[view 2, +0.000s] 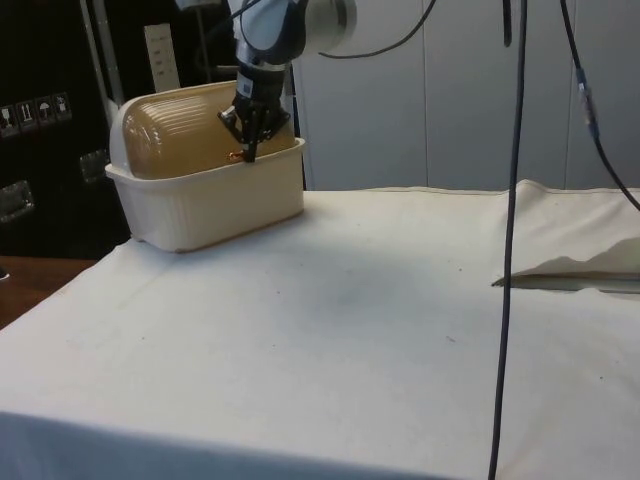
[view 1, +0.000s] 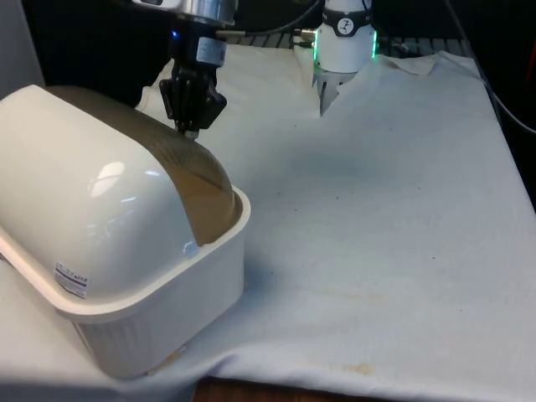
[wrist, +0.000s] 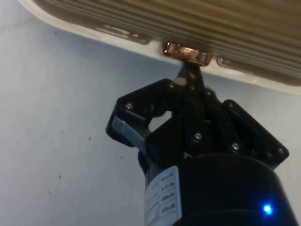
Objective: Open the lid, then close it.
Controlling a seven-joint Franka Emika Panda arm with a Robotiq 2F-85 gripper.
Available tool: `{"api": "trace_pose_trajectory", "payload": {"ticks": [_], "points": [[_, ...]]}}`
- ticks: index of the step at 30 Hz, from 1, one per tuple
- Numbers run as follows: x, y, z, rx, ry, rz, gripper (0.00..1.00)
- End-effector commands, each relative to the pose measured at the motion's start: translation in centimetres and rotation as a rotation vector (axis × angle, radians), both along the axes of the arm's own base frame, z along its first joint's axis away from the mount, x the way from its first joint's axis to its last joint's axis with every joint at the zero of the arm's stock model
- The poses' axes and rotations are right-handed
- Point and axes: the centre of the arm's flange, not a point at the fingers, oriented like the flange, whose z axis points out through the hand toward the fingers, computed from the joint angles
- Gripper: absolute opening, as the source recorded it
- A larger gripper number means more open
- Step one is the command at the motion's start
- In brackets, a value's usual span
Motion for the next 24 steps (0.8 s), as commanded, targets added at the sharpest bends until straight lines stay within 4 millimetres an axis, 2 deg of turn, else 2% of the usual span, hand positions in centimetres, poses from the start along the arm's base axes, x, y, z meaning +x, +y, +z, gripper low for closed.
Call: {"api": "trace_pose_trajectory", "payload": {"ticks": [1,8,14,15,24], "points": [[0.2,-0.1,0.0,0.007,0.000,-0.008,0.00],[0.6,-0.3,0.2,0.008,-0.009,-0.028,0.00],[0.8,-0.4,1.6,0.007,-0.032,-0.053,0.00],[0.8,-0.3,1.2,0.011,-0.028,-0.042,0.00],[1.3,-0.7,3.2,0.007,-0.066,-0.081,0.00]]}}
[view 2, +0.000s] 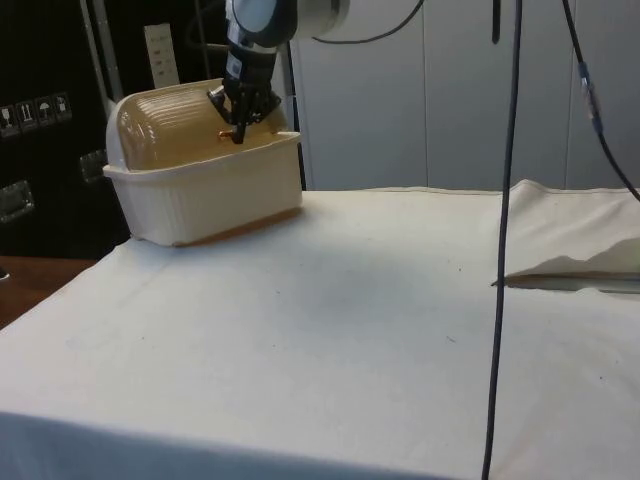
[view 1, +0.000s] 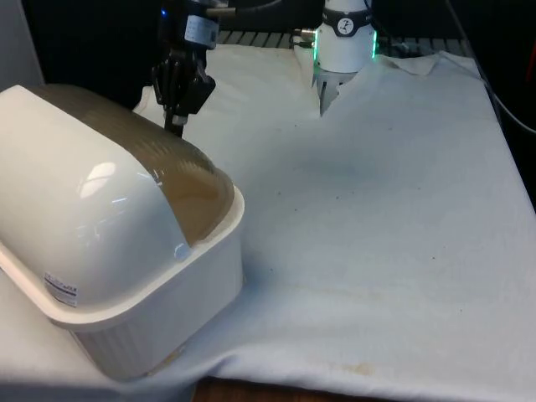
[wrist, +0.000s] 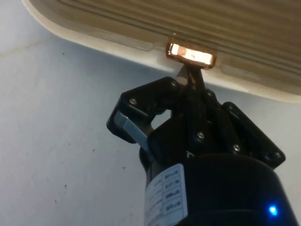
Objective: Open the lid, then close it.
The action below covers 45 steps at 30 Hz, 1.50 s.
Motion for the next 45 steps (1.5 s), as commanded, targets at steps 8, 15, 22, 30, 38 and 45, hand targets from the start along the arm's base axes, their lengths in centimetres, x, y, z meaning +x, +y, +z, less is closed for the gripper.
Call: {"api": "trace_pose_trajectory", "payload": {"ticks": [8,15,22,30,38,45], "points": [[0.6,-0.4,1.7,-0.007,-0.032,-0.037,0.00],[1.0,-0.6,2.9,-0.006,-0.057,-0.053,0.00],[1.4,-0.7,3.8,-0.003,-0.078,-0.063,0.00],[1.9,-1.0,4.4,0.004,-0.109,-0.090,0.00],[2.3,-1.3,4.4,0.009,-0.132,-0.115,0.00],[2.8,-1.5,4.5,0.006,-0.162,-0.138,0.00]]}}
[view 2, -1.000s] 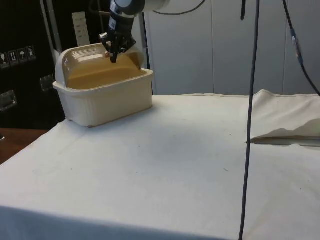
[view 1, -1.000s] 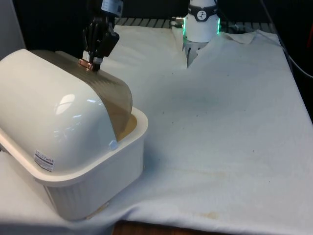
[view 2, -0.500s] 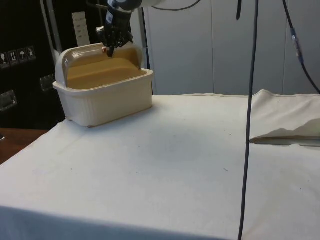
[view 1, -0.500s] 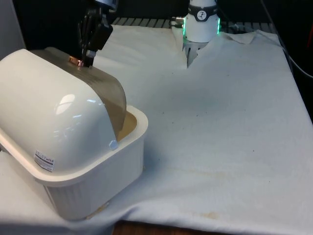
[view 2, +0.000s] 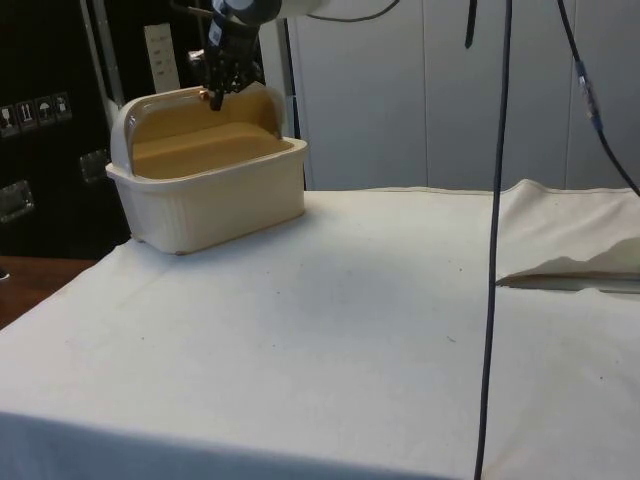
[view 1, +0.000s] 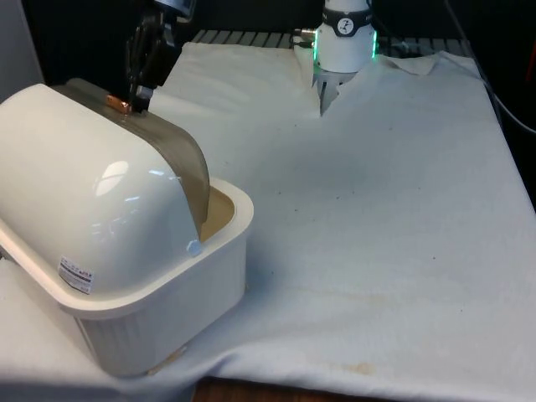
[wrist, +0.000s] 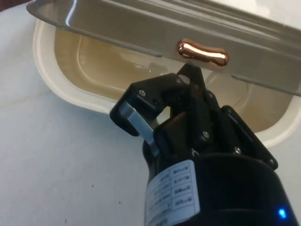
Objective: Open the lid, then close it.
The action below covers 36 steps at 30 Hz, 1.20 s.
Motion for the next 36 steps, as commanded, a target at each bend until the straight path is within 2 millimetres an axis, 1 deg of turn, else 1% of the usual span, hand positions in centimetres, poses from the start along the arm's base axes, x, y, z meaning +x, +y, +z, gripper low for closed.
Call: {"api": "trace_pose_trajectory", "payload": {"ticks": [1,10,11,12,17,18,19,21,28,29,31,36], "points": [[0.1,0.0,0.0,0.000,-0.004,-0.002,0.00],[0.5,-0.5,0.8,-0.019,-0.052,-0.030,0.00],[0.4,-0.1,0.7,-0.007,-0.042,-0.014,0.00],[0.5,-0.4,0.9,-0.020,-0.056,-0.031,0.00],[0.3,-0.6,2.4,-0.018,-0.077,-0.035,0.00],[0.2,-0.6,2.5,-0.017,-0.079,-0.035,0.00],[0.4,-0.5,2.3,-0.012,-0.075,-0.023,0.00],[0.0,-0.7,3.3,-0.015,-0.091,-0.037,0.00],[-0.2,-0.8,4.5,-0.012,-0.113,-0.040,0.00],[0.0,-0.6,4.3,-0.009,-0.103,-0.030,0.00],[-0.2,-0.8,4.8,-0.011,-0.120,-0.039,0.00],[-0.1,-1.0,5.2,-0.013,-0.129,-0.037,0.00]]}}
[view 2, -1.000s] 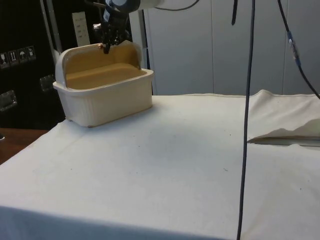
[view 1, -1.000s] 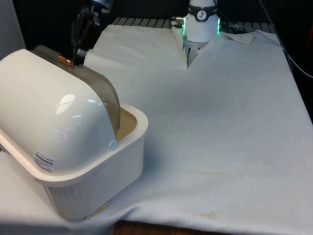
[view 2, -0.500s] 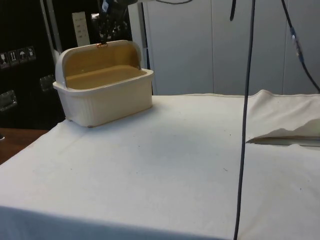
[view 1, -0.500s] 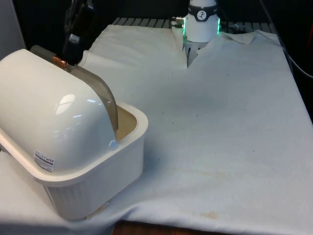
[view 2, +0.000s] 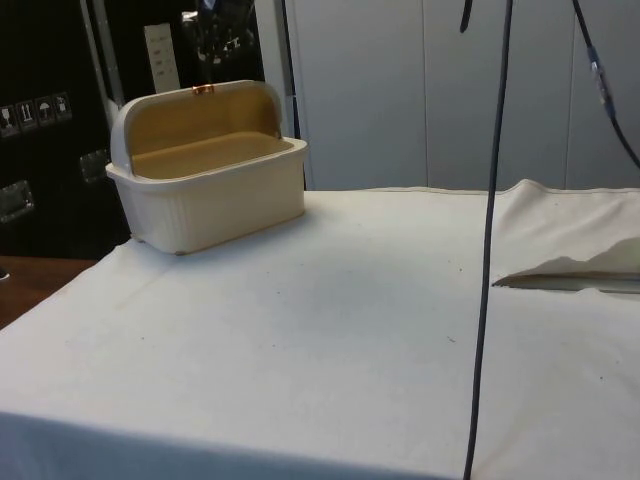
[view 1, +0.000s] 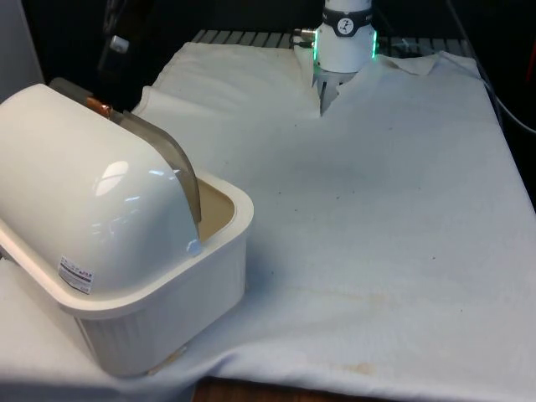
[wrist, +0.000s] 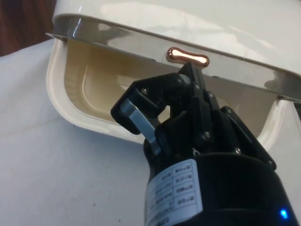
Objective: Open the lid, then close it.
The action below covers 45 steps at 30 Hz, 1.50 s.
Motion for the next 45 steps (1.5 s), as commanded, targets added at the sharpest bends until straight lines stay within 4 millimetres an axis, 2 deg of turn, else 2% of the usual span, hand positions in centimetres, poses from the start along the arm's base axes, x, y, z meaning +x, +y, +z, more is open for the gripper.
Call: {"api": "trace_pose_trajectory", "payload": {"ticks": [1,10,25,45], "points": [[0.0,0.0,0.0,0.000,0.000,0.000,0.00],[0.2,-1.0,0.2,-0.010,-0.012,-0.016,0.00],[2.1,-2.5,0.1,-0.023,-0.045,-0.056,0.00],[4.3,-2.5,-3.2,0.021,-0.044,-0.128,0.00]]}}
